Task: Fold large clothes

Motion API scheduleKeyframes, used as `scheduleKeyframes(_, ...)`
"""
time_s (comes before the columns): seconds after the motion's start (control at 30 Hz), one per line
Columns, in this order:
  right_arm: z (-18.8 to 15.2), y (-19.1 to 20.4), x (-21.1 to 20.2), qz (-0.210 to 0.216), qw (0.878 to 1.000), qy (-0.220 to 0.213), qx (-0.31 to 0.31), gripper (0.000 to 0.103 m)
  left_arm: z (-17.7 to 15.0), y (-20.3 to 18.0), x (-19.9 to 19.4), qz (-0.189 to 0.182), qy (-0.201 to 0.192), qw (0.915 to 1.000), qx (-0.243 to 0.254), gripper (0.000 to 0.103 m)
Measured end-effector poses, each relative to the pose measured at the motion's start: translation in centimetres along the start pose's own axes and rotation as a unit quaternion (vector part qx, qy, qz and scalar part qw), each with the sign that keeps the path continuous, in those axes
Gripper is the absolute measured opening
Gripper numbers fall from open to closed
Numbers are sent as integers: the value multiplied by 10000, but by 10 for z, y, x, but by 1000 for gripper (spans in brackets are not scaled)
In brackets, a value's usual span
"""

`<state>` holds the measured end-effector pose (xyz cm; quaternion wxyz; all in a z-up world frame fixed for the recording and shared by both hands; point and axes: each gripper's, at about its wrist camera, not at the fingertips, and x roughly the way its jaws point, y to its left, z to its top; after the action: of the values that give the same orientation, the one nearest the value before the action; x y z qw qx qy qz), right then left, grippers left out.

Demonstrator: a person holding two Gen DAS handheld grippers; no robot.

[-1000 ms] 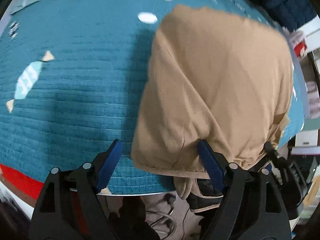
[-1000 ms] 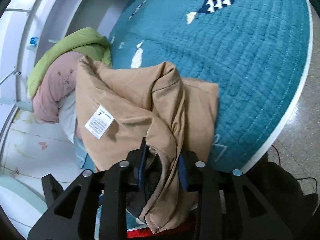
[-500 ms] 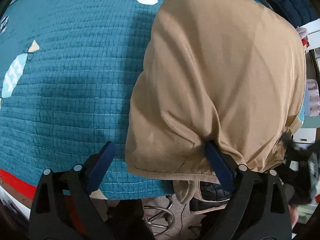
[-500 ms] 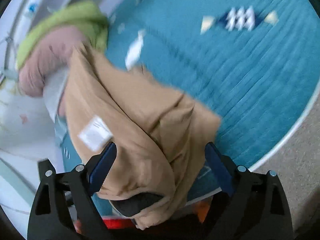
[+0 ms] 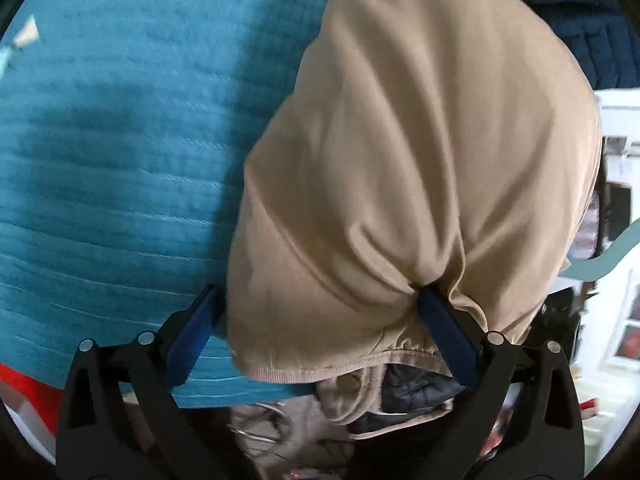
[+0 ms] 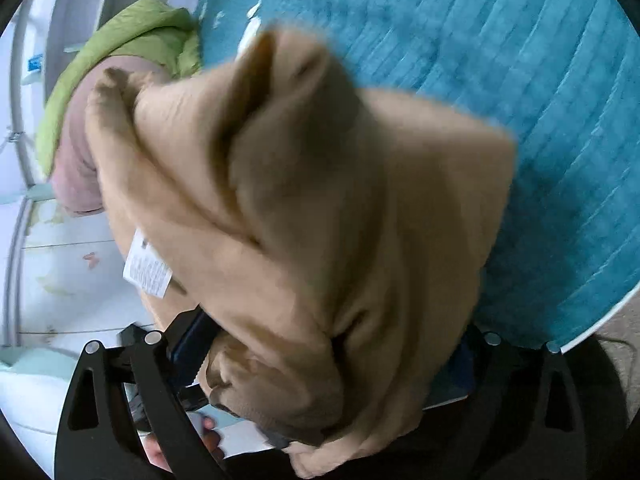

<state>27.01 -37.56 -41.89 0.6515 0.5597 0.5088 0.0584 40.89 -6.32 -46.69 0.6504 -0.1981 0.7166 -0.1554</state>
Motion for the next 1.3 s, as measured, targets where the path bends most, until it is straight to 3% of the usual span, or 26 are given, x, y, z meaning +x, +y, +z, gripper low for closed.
scheduleKeyframes(0.17,-10,0,1,34,9998,-196,-60,87,-1,-5,7,-32,-60,10000,-65,98)
scheduleKeyframes(0.23,-16,-4,3,475,9987,-128,163,68,-1,-12,9,-53,-129,9999,23,97)
scheduleKeyframes(0.27,-19,-4,5,610,9979,-95,198,64,-1,-14,8,-41,-191,9998,109,97)
scheduleKeyframes(0.37,-26,2,9,652,9978,-71,80,54,-4,-23,3,-199,-342,9986,339,70)
scheduleKeyframes(0.43,-31,8,13,797,9968,9,35,47,-3,-27,-6,-114,-485,9973,538,55)
scheduleKeyframes(0.6,-45,44,26,1164,9919,124,-502,40,-7,-30,-37,106,-1025,9907,893,36)
scheduleKeyframes(0.73,-61,78,49,1431,9855,318,-856,38,-7,-15,-70,99,-1555,9843,830,27)
scheduleKeyframes(0.87,-77,112,87,1612,9783,629,-1138,37,0,18,-109,266,-2056,9761,654,25)
scheduleKeyframes(1.03,-108,161,164,1855,9659,1172,-1373,36,2,48,-165,457,-2547,9658,182,25)
scheduleKeyframes(1.23,-169,217,260,2020,9502,1821,-1526,36,-16,153,-252,1049,-3000,9473,-389,25)
scheduleKeyframes(1.3,-190,231,284,2008,9468,1936,-1606,36,-8,174,-270,1236,-3058,9427,-500,25)
